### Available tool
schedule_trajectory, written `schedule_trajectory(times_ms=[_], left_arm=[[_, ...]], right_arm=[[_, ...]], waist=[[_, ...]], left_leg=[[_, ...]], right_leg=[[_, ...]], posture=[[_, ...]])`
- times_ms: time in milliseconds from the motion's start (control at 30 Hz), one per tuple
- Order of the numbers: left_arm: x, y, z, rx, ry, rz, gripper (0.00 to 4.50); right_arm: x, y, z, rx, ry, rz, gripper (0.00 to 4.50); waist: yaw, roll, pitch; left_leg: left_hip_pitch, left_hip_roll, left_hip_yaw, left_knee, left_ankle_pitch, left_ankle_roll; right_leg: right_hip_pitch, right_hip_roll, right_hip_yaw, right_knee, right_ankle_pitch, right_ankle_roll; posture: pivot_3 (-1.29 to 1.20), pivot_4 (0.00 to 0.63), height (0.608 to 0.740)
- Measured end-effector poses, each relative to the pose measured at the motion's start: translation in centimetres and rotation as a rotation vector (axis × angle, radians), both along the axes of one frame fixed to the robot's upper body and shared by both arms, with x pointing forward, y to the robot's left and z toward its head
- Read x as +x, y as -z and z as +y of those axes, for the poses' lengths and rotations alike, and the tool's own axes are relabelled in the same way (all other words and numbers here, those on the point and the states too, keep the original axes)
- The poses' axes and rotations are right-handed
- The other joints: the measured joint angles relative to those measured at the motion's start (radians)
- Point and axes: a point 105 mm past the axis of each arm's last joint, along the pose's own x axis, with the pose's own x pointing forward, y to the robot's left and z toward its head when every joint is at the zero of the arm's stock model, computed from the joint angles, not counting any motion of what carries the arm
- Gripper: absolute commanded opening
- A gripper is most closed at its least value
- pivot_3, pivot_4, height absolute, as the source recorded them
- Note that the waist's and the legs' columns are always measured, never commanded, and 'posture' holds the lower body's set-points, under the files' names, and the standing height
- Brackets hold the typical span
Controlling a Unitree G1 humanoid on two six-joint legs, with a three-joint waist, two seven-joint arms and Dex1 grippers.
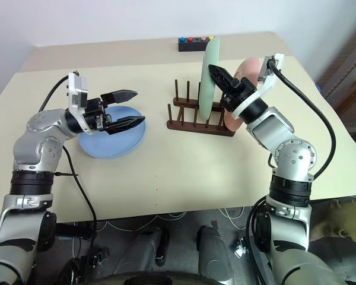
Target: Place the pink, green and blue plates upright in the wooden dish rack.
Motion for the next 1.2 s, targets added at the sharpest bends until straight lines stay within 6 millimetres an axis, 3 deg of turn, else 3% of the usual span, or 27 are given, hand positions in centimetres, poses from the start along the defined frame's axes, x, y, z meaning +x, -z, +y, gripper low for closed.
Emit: schedule_trajectory(times_ms=[200, 367, 567, 767, 967, 1100, 1200], left_arm=[[0.0, 0.0, 0.0, 0.000, 0.001, 0.000, 4.50], [0.0, 0.0, 0.0, 0.000, 0.001, 0.000, 4.50], [0.0, 0.0, -0.1, 0.000, 0.003, 0.002, 4.50], [0.0, 0.0, -0.1, 0.001, 0.005, 0.002, 4.50], [0.7, -0.3, 0.1, 0.003, -0.038, -0.012, 4.50], [2.4, -0.3, 2.3, 0.082, -0.163, 0.004, 4.50], [3.9, 0.2, 5.4, 0.148, -0.308, 0.054, 4.50]], right_arm=[[0.1, 0.2, 0.1, -0.029, 0.007, -0.004, 4.38], [0.2, 0.5, 0.4, -0.093, 0.025, -0.019, 4.45], [-0.2, -1.1, 0.5, -0.155, 0.055, -0.107, 4.45], [-0.4, -1.4, 0.8, -0.297, 0.079, -0.164, 4.45], [-0.6, -4.3, -0.6, -0.301, 0.165, -0.278, 4.45], [-3.9, -7.0, 0.0, -0.356, 0.121, -0.518, 4.45], [-6.4, -5.1, 1.4, -0.512, -0.029, -0.593, 4.45]], waist=[[0.000, 0.000, 0.000], [0.000, 0.000, 0.000], [0.000, 0.000, 0.000], [0.001, 0.000, 0.000], [0.002, 0.000, 0.000], [0.001, 0.000, 0.000], [0.000, -0.001, 0.000]], left_leg=[[0.000, 0.000, 0.000, 0.000, 0.000, 0.000], [0.000, 0.000, 0.000, 0.000, 0.000, 0.000], [0.000, 0.000, 0.000, 0.000, 0.000, 0.000], [0.000, 0.000, 0.000, 0.000, 0.000, 0.000], [0.000, 0.000, 0.000, 0.000, 0.000, 0.000], [0.000, 0.000, 0.000, -0.001, 0.000, 0.000], [0.000, 0.000, 0.000, 0.000, 0.000, 0.000]], right_leg=[[0.000, 0.000, 0.000, 0.000, 0.000, 0.000], [0.000, 0.000, 0.000, 0.000, 0.000, 0.000], [0.000, 0.000, 0.000, 0.000, 0.000, 0.000], [0.000, 0.000, 0.000, 0.000, 0.000, 0.000], [0.000, 0.000, 0.000, -0.001, 0.000, 0.000], [0.000, 0.000, -0.001, -0.001, 0.000, 0.000], [0.001, 0.001, -0.002, -0.001, 0.000, 0.001]], posture=[[0.00, 0.150, 0.740], [0.00, 0.150, 0.740], [0.00, 0.150, 0.740], [0.00, 0.150, 0.740], [0.00, 0.150, 0.740], [0.00, 0.150, 0.740], [0.00, 0.150, 0.740]])
